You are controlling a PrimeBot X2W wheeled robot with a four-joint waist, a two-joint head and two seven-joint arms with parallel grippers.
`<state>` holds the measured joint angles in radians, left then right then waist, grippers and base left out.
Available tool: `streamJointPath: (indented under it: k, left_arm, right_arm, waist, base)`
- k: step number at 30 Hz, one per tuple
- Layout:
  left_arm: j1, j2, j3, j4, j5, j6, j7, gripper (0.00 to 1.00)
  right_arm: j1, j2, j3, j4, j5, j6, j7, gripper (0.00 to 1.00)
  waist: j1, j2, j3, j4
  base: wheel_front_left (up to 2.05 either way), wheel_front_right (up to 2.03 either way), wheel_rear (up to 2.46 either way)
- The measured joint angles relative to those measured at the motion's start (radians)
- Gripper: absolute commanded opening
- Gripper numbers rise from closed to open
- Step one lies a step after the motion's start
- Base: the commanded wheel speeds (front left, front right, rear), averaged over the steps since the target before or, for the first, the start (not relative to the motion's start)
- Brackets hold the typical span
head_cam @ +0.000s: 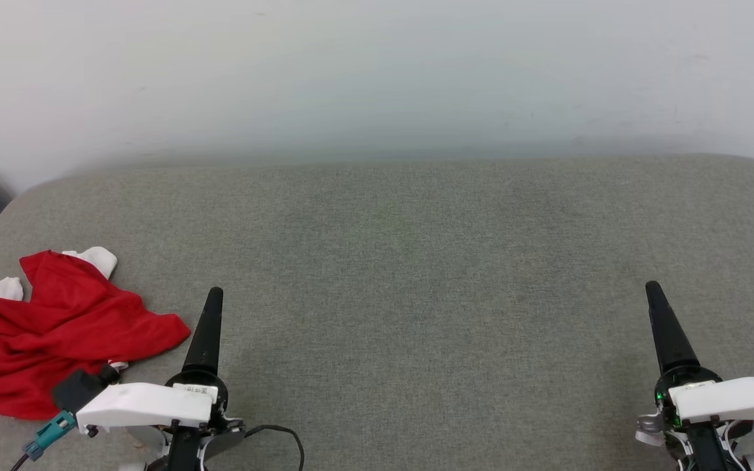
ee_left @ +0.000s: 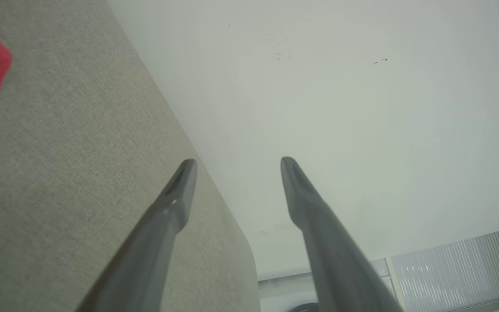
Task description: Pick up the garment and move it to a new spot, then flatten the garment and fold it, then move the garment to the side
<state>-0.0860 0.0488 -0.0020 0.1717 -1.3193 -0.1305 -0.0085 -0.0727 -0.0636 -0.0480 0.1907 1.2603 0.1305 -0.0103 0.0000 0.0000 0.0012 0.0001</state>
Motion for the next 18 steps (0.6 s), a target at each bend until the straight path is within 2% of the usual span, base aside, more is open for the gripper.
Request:
streamJointPath:
  k: [3, 4, 8, 9, 18]
  left_arm:
    - [0.0, 0.0, -0.006, -0.003, 0.076, 0.0, -0.013, 1.0]
    - [0.0, 0.0, -0.01, -0.015, 0.16, 0.0, -0.023, 1.0]
    - [0.0, 0.0, -0.014, -0.028, 0.266, 0.0, -0.038, 1.0]
    - [0.0, -0.001, -0.018, -0.031, 0.344, 0.0, -0.048, 1.0]
    - [0.0, 0.002, -0.043, -0.03, 0.55, 0.004, -0.076, 1.0]
  right_arm:
    - [0.0, -0.002, 0.008, -0.007, -0.087, 0.0, -0.012, 1.0]
    - [-0.001, -0.005, 0.018, -0.011, -0.173, 0.0, -0.022, 1.0]
    - [-0.003, -0.007, 0.031, -0.012, -0.281, 0.0, -0.035, 1.0]
    - [-0.004, -0.008, 0.038, -0.012, -0.353, 0.0, -0.043, 1.0]
    - [-0.012, -0.01, 0.049, -0.008, -0.536, 0.0, -0.042, 1.0]
  waist:
    - [0.0, 0.0, -0.001, 0.001]
    - [0.0, 0.0, -0.003, 0.002]
    - [0.0, 0.0, -0.004, 0.003]
    - [0.0, 0.0, -0.005, 0.004]
    - [0.0001, 0.0, -0.007, 0.006]
  base:
    - [0.0, 0.0, 0.0]
    - [0.0, 0.0, 0.0]
    - [0.0, 0.0, 0.0]
    - [0.0, 0.0, 0.0]
    - [0.0, 0.0, 0.0]
